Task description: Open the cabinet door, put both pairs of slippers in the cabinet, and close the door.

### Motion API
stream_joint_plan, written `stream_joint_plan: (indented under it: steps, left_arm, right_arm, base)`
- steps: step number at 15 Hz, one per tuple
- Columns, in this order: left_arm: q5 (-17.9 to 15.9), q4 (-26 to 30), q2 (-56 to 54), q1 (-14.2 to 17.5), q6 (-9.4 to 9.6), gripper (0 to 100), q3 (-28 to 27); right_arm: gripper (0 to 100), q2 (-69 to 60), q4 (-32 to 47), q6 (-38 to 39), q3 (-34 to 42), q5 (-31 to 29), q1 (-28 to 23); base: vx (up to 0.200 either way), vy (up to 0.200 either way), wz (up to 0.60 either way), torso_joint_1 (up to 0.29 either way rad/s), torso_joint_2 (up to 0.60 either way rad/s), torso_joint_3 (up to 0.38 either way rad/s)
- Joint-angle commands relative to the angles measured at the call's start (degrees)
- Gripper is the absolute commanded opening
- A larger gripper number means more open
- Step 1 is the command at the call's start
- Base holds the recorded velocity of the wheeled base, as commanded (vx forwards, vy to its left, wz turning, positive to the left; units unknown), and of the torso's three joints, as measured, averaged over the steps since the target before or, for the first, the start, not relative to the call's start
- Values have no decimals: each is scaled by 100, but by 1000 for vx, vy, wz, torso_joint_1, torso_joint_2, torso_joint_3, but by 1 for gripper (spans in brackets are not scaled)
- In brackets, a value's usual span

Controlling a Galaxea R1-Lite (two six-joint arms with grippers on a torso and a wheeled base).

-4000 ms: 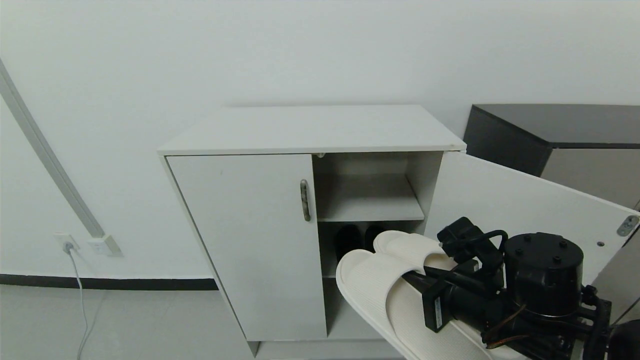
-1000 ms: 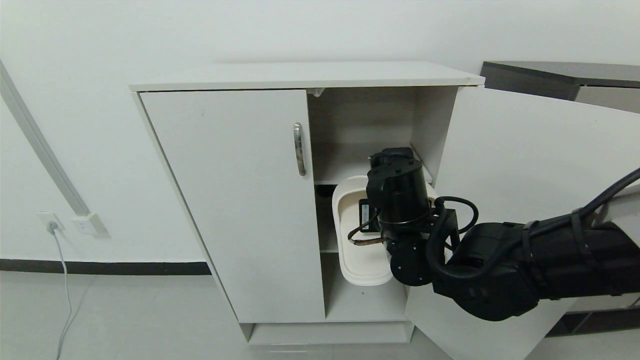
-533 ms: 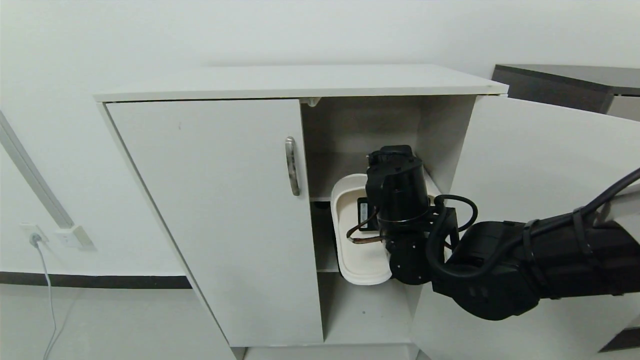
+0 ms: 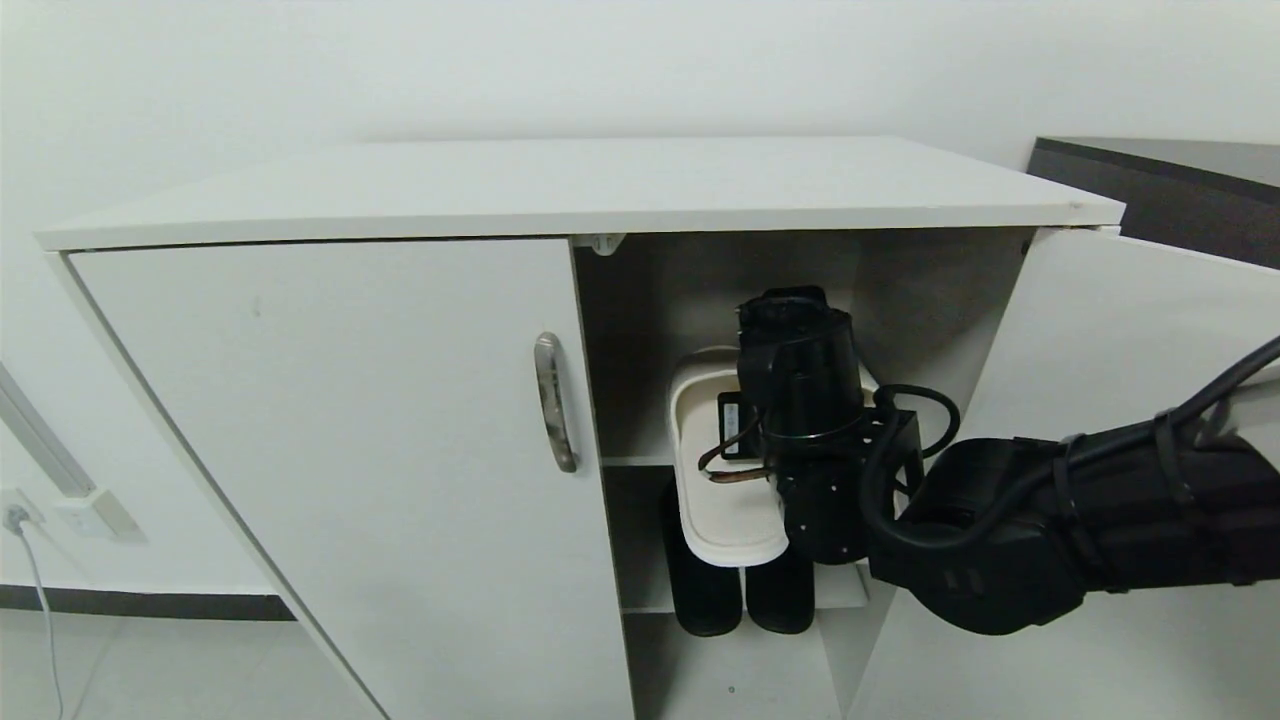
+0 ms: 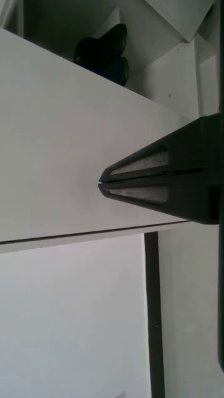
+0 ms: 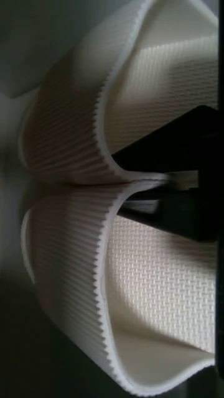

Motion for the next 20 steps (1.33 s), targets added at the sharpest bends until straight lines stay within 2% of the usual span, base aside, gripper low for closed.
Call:
stream_joint_plan:
  steps: [1,3,7,14,20]
  left_arm:
    - [0,-7,4,-4,-2,0,-1]
    - [0,-7,4,5,-2,0,-1]
    - [0,-7,4,-4,-2,0,-1]
    - [0,-7,4,5,-2,0,-1]
    - [9,-7,4,5,-11,0,-1]
  right_arm:
    - [0,19,4,-16,-14,119,-2]
    - [0,28,48,-16,-93,338,-11]
    - [0,433,478,46,-858,382,-345]
    - [0,1144,496,28,-1965,514,-591]
    - [0,1320,505,28,-2097,488,-670]
  base:
    - [0,0,0,0,0,0]
    - [0,0,0,0,0,0]
    - [0,0,0,0,0,0]
    - [0,0,0,0,0,0]
    - [0,0,0,0,0,0]
